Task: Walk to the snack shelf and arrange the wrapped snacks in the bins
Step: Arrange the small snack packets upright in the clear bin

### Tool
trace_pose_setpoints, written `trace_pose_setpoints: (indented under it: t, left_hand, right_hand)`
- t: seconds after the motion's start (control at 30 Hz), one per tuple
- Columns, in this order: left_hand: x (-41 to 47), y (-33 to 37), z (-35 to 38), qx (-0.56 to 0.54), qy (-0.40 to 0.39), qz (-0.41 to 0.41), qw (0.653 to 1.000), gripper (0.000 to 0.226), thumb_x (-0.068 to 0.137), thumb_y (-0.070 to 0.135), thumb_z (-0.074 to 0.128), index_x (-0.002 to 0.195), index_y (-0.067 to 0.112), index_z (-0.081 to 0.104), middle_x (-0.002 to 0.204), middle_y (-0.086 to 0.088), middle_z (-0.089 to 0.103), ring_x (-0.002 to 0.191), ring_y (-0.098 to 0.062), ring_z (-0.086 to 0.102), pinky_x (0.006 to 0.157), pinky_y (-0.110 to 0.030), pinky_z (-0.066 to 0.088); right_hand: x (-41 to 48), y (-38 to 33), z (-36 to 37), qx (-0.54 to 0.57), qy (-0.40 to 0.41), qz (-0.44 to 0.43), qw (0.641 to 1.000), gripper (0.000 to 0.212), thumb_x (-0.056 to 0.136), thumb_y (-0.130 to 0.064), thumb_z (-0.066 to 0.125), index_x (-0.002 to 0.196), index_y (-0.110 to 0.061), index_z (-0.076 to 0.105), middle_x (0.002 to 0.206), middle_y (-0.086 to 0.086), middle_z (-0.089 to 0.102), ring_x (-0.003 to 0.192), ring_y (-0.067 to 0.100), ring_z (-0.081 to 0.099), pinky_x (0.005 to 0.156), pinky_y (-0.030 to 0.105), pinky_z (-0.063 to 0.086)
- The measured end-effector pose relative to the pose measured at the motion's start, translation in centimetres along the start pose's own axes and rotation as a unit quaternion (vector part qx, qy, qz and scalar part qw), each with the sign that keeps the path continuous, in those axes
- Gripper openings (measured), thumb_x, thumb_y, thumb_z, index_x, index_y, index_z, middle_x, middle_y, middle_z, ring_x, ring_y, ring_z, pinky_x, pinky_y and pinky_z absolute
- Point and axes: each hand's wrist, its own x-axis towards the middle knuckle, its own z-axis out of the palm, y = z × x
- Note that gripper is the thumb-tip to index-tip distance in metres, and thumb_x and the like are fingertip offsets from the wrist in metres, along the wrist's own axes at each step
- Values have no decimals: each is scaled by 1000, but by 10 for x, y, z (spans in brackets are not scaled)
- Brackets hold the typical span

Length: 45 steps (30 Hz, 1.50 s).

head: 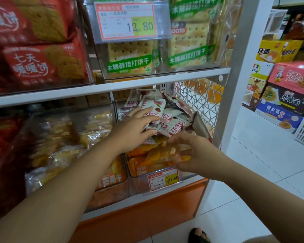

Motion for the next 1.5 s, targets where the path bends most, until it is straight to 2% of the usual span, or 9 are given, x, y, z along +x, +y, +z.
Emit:
trace_pose_setpoints:
  t: [0.17,0.37,0.77,0.93,1.07,1.2,1.27,1.33,1.5]
  left_hand:
    - [-1,0,0,6,-2,1,1000,45,94,44,47,138,44,37,156,16,14,145,-14,3,116,-45,15]
    - [-1,2,-1,12,-9,1,1000,46,94,43,48,139,43,37,156,16,13,145,-13,2,116,-45,14]
    - [0,2,1,17,-8,1,1000,44,95,42,47,138,43,38,156,17,13,144,-12,2,116,-44,15]
    - [-1,0,0,19,-16,10,1000,48,93,44,51,139,44,37,156,17,13,144,-12,2,116,-45,16]
    - [-4,0,-5,15,-53,2,998,59,86,43,62,139,45,35,157,15,11,145,-14,1,117,-44,14]
    - [-16,7,-21,-41,-66,0,997,50,87,36,63,134,40,46,151,10,29,141,-12,21,113,-25,20]
    - [-31,13,-36,-107,-37,-3,994,34,92,33,56,125,38,55,132,19,48,128,-3,40,94,-5,30]
    - [-55,21,-54,-185,1,-21,983,23,95,41,44,113,44,59,114,30,54,113,5,50,82,-4,34]
    - [-117,16,-87,-221,69,-22,973,53,67,86,41,107,56,59,110,30,62,97,8,59,78,-22,49]
  right_hand:
    - [5,2,8,-131,39,-108,985,37,77,-14,64,114,-19,65,103,-3,66,87,7,55,75,7,39]
    - [11,8,21,-169,28,-102,980,43,82,-36,48,122,-23,59,106,-3,63,100,14,55,87,33,49]
    - [25,0,18,-135,-1,-52,990,25,87,-23,60,112,-22,65,94,0,71,84,14,65,80,32,52]
    - [10,-15,-6,-120,8,-44,992,23,86,-25,64,108,-24,68,89,-5,72,71,4,59,70,13,47]
    - [-13,-33,-25,-110,20,-23,993,25,86,-28,64,110,-30,67,89,-5,73,74,7,64,74,21,53]
    - [-26,-49,-37,-105,44,-27,993,26,84,-29,64,110,-31,68,84,-7,73,67,3,63,66,6,47]
    - [-31,-58,-42,-89,59,-36,994,26,83,-30,66,108,-33,69,79,-7,73,63,3,62,61,7,47]
    - [-35,-71,-45,-83,81,-60,991,26,82,-30,67,107,-34,69,75,-8,72,66,0,61,57,8,46]
    - [-25,-107,-36,-65,121,-170,976,25,82,-18,70,104,-29,71,76,-9,73,66,-7,61,60,10,48]
